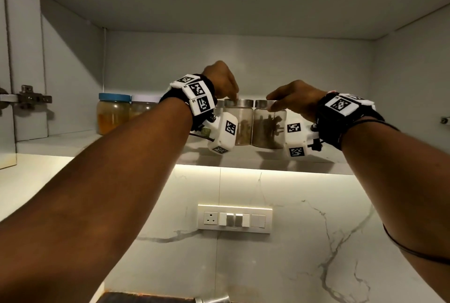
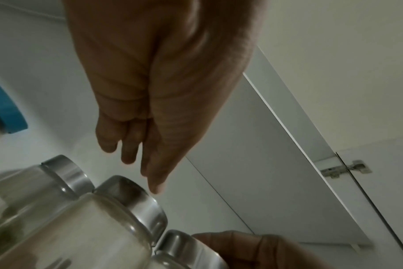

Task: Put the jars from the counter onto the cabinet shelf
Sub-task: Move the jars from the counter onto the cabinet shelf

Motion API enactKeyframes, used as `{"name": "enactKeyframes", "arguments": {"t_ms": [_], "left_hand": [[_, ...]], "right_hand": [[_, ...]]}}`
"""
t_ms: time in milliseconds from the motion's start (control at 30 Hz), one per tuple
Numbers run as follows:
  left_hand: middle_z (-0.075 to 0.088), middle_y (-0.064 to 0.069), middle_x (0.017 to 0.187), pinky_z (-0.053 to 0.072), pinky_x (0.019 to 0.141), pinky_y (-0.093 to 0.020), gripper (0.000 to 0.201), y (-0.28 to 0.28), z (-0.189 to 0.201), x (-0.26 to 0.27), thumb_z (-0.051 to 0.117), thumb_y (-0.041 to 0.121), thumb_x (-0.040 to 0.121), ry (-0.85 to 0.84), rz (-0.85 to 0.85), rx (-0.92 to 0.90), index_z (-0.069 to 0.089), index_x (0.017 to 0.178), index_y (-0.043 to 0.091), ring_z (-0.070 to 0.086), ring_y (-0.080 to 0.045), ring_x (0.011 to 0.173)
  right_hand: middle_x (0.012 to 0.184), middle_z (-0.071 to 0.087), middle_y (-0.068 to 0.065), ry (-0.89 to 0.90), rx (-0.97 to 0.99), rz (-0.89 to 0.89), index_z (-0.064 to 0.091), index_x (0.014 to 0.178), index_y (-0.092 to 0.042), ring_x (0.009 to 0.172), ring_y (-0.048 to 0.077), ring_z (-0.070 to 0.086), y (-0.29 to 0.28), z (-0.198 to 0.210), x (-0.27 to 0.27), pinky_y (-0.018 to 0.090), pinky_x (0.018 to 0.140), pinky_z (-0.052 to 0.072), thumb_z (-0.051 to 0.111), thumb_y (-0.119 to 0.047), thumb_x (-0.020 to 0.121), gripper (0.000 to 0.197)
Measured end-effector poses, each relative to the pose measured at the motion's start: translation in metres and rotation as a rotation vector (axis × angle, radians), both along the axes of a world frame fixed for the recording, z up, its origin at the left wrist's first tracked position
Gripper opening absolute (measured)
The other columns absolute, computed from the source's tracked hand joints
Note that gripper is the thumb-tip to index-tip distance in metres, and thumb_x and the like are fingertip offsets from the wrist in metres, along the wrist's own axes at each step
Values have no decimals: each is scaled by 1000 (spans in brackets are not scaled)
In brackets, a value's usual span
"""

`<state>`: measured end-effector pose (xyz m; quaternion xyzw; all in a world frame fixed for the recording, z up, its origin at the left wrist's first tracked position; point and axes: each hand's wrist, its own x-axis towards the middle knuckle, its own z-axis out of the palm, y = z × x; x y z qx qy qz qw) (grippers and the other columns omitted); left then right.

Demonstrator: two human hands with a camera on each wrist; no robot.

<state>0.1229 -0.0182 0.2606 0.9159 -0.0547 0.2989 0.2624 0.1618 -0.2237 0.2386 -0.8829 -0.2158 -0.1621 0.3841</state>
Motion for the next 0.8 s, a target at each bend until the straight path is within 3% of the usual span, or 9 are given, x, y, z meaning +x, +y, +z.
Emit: {"name": "enactKeyframes", "arguments": {"t_ms": [67, 267, 467, 600, 800], "left_hand": [[74, -9, 113, 49, 79, -25, 30, -6, -1, 2, 79, 8, 82, 55, -36, 90, 76, 113, 8, 67, -18, 98], [71, -5, 123, 46, 83, -22, 35, -12, -5, 16, 72, 5, 85, 39, -5, 259, 73, 120, 11, 65, -20, 113], [69, -6, 128, 45, 83, -23, 37, -8, -2, 38, 69, 4, 87, 102, -1, 268, 71, 123, 10, 63, -21, 116], [69, -7, 127, 45, 81, -22, 40, -5, 1, 53, 63, -4, 87, 142, -9, 252, 70, 125, 8, 63, -17, 105], [66, -9, 132, 47, 87, -23, 44, -5, 2, 71, 55, -9, 90, 157, -38, 238, 64, 131, 4, 62, -22, 119]], "right_hand": [[132, 66, 11, 2, -56, 5, 65, 131, -9, 126, 27, 57, 2, 1, 2, 44, 115, 40, 76, -8, 84, 48], [133, 66, 8, 21, -134, 2, 64, 133, -11, 127, 26, 58, 6, 6, 14, 44, 116, 38, 77, -11, 85, 50], [139, 62, 11, 61, -128, -15, 58, 139, -7, 127, 26, 58, 20, 9, 35, 40, 114, 40, 72, -5, 89, 53], [143, 58, 11, 46, -156, -43, 55, 142, -6, 131, 28, 54, 29, 8, 51, 41, 115, 39, 69, -6, 91, 52], [142, 59, 10, 45, -181, -74, 55, 142, -9, 129, 28, 56, 30, 10, 74, 37, 112, 41, 68, -7, 92, 52]]}}
